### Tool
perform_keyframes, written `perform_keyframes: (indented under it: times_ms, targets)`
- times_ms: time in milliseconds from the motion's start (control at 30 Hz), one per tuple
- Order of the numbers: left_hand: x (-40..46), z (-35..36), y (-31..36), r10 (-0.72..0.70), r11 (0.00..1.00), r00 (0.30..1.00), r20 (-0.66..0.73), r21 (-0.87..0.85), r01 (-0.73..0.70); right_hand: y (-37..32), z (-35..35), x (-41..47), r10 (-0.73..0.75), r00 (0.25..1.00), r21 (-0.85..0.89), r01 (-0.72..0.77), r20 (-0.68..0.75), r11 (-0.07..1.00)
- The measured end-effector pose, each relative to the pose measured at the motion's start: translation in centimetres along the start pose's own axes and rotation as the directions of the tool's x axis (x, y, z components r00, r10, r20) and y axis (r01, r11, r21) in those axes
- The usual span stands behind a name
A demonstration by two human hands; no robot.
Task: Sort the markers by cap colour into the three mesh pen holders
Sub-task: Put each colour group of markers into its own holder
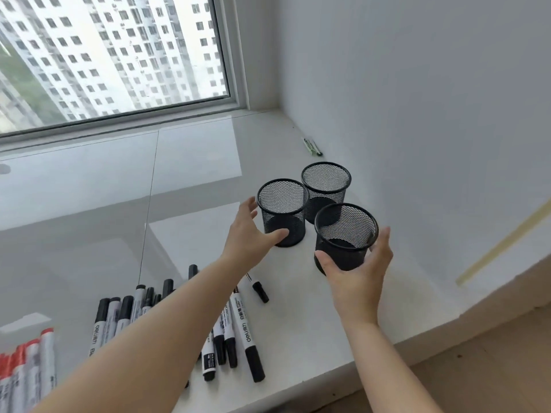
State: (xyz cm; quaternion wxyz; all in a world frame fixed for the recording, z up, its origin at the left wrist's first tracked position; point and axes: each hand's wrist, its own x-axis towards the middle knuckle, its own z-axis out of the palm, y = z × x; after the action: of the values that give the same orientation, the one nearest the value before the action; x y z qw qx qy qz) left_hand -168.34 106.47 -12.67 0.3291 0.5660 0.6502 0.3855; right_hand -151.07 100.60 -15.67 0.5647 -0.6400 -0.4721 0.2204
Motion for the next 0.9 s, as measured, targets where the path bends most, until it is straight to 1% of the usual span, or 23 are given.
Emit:
perform_keyframes:
  times_ms: [67,167,400,567,667,767,900]
  targets:
    - [0.4,0.5,-0.1,0.002,0.999,1.000,0.000,-0.033,-0.002,0.5,0.2,0.1,0.013,1.000,-0.041,-0.012,0.021,0.999]
    - [0.8,1.3,-0.3,-0.007,1.000,1.000,0.008,-0.024,0.007,0.7,0.4,0.2,0.015,1.000,-0.071,-0.013,0.021,0.997]
    - [0.9,1.9,0.1,0.010,1.000,0.998,-0.066,0.029,-0.008,1.0,0.7,0.3,0.009,1.000,-0.098,-0.010,-0.011,0.995]
    - [-0.5,1.7,0.4,-0.007,0.999,0.993,-0.115,0.049,0.013,1.0,0.8,0.3,0.021,0.999,-0.115,-0.024,-0.029,0.993]
    - [-1.0,0.4,0.5,0.024,1.000,0.991,-0.129,-0.006,-0.025,0.6,0.5,0.6,0.055,0.998,-0.102,-0.057,-0.021,0.993]
    - [-1.8,-1.9,0.4,0.044,0.999,0.985,-0.165,-0.017,-0.048,-0.6,0.4,0.6,0.080,0.997,-0.102,-0.081,-0.020,0.991]
    - [-2.9,-6.7,-1.2,0.054,0.998,0.975,-0.217,-0.013,-0.058,-4.3,2.3,0.0,0.030,0.999,-0.070,-0.029,0.014,0.997]
